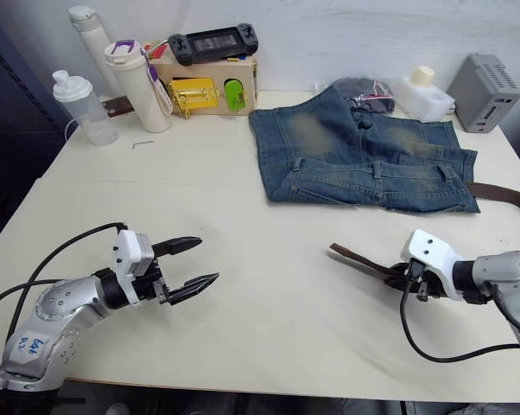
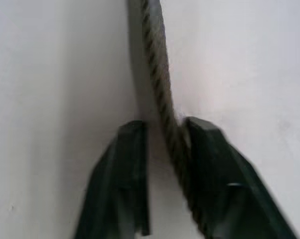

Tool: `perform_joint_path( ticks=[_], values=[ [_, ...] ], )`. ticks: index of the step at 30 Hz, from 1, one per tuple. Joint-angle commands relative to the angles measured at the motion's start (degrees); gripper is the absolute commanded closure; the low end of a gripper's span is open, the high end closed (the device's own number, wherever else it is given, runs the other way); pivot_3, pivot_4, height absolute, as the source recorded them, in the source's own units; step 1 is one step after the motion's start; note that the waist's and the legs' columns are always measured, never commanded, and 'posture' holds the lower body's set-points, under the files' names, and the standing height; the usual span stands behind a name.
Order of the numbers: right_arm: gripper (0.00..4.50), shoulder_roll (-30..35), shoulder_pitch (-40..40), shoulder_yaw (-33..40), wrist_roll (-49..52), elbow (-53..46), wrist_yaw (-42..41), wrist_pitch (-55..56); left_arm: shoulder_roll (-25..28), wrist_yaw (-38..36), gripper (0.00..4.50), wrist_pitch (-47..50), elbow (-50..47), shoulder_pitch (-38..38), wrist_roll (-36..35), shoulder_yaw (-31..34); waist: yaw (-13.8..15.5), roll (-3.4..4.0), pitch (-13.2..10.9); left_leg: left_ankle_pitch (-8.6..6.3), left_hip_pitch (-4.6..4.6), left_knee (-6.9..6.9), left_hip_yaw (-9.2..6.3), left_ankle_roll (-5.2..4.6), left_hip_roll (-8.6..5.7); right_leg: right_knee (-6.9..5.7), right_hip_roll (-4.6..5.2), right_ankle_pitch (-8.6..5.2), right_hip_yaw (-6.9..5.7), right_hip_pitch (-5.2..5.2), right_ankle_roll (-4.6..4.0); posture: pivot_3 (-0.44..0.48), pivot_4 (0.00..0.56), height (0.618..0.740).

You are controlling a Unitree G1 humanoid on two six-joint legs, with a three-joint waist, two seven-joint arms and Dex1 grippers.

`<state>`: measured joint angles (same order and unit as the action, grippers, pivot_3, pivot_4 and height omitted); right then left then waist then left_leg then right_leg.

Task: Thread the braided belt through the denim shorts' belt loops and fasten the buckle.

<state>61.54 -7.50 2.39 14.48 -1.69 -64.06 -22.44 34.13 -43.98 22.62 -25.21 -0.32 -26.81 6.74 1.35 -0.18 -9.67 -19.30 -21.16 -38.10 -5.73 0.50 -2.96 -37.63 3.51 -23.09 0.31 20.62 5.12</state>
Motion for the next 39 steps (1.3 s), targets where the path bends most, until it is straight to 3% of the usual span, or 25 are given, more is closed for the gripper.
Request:
perform_joint_path(
  ticks=[1, 5, 10, 14, 21, 29, 39],
  values=[
    [4.46, -0.6, 0.1, -0.7, -1.3, -0.5, 0.3, 0.4, 0.3, -0.1, 0.00, -0.1, -2.4, 0.0, -1.3, 0.7, 0.0, 0.00, 0.0, 0.00, 0.00, -0.01, 0.00, 0.00, 0.00, 0.00, 0.00, 0.00, 0.00, 0.00, 0.00, 0.000, 0.150, 0.740],
    [4.46, -1.3, 0.7, -0.8, -1.0, -1.9, -0.7, 1.9, 0.5, -0.6, 0.00, -0.2, -1.8, -0.8, -1.3, 0.4, 0.0, 0.00, 0.0, 0.00, 0.01, 0.00, 0.00, 0.00, 0.00, 0.00, 0.00, 0.00, 0.00, -0.01, 0.00, 0.000, 0.150, 0.740],
    [4.46, -3.3, 1.5, 0.1, 6.9, -16.1, -5.4, 1.8, 0.4, -3.4, 0.00, 2.1, 1.3, -8.6, -4.0, -1.3, 0.0, 0.07, -0.1, 0.00, -0.02, -0.01, -0.02, 0.01, 0.01, -0.04, -0.01, 0.00, -0.03, 0.01, 0.00, 0.000, 0.150, 0.740],
    [4.46, -2.8, -1.1, -3.3, 7.9, -25.0, -5.8, -2.0, 0.0, -8.5, 0.00, 3.7, 4.0, -15.6, -5.2, -6.2, 0.0, 0.11, -0.1, 0.00, -0.04, -0.04, -0.02, 0.01, 0.00, -0.05, -0.01, 0.00, -0.05, 0.01, 0.00, 0.000, 0.150, 0.740],
    [4.46, -2.6, -5.4, -6.4, 6.6, -28.0, -5.2, -4.1, -0.9, -16.6, 0.00, 3.1, 8.9, -23.0, -2.6, -16.2, 0.1, 0.06, -0.1, -0.01, -0.08, -0.05, -0.03, -0.01, -0.03, -0.04, 0.00, 0.00, -0.05, 0.02, 0.00, 0.000, 0.150, 0.740],
    [4.46, -1.8, -4.7, -5.1, 6.8, -29.4, -4.8, -5.0, -2.2, -18.9, 0.00, 1.9, 12.7, -25.3, -0.9, -18.1, 0.0, 0.05, -0.1, -0.01, -0.08, -0.03, -0.03, -0.01, -0.02, -0.13, -0.02, 0.00, -0.05, 0.05, 0.00, 0.000, 0.150, 0.740],
    [4.50, -1.8, -3.7, -4.0, 7.7, -31.7, -3.3, -7.1, -4.3, -19.4, 4.48, 1.0, 13.7, -25.8, 0.5, -19.1, 0.1, 0.04, -0.1, -0.01, -0.10, -0.07, -0.04, -0.02, -0.02, -0.11, -0.01, 0.00, -0.05, 0.04, 0.00, 0.000, 0.150, 0.740]
  ],
)
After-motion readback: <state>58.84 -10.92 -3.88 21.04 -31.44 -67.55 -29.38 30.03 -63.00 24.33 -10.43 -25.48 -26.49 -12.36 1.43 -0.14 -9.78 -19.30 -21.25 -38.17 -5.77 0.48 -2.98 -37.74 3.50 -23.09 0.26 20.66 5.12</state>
